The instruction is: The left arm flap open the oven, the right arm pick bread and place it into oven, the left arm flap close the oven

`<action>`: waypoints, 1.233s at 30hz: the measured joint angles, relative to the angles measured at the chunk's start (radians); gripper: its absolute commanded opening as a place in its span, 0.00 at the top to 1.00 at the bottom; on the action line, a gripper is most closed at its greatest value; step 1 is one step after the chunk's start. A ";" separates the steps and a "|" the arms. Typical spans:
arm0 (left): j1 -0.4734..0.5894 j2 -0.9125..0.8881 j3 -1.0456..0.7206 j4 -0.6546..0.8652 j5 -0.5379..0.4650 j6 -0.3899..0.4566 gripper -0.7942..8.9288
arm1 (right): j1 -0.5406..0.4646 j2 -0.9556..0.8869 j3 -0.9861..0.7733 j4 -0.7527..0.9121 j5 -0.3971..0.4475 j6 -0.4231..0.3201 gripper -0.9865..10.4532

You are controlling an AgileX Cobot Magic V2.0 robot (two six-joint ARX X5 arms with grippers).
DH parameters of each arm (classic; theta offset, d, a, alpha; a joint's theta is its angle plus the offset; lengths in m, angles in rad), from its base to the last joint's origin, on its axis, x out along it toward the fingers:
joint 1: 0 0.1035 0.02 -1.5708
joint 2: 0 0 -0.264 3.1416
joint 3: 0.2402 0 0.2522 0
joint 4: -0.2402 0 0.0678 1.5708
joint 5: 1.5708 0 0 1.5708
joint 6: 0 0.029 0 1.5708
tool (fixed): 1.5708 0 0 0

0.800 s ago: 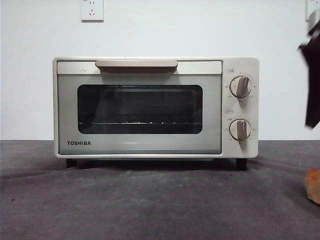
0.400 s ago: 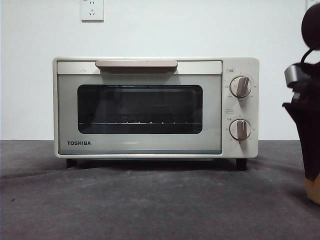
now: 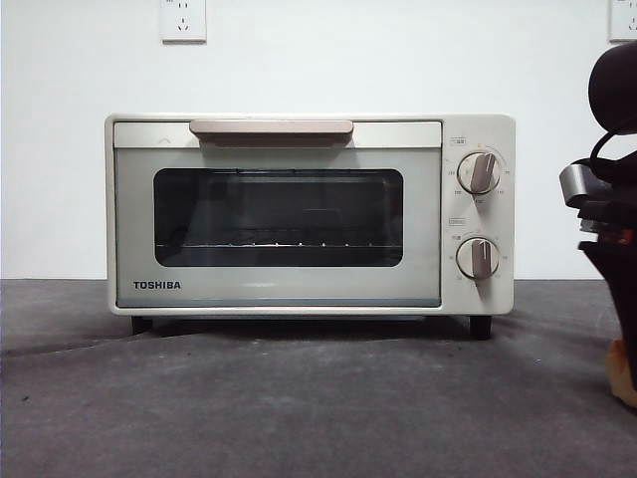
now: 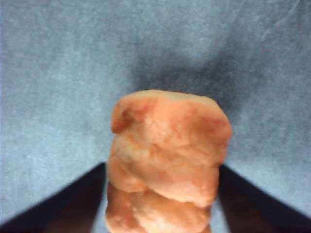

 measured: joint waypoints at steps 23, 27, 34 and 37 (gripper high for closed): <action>-0.054 0.210 0.060 0.002 0.000 -0.080 0.90 | 0.000 -0.534 0.133 -0.278 -0.055 0.012 0.80; -0.077 0.292 0.086 0.004 -0.001 -0.079 0.90 | 0.000 -0.679 0.166 -0.274 -0.097 0.013 0.80; -0.105 0.422 0.145 0.056 -0.008 -0.066 0.90 | 0.000 -0.883 0.174 -0.269 -0.139 0.030 0.80; -0.117 0.470 0.163 0.074 -0.024 -0.040 0.90 | 0.000 -0.939 0.174 -0.269 -0.139 0.052 0.80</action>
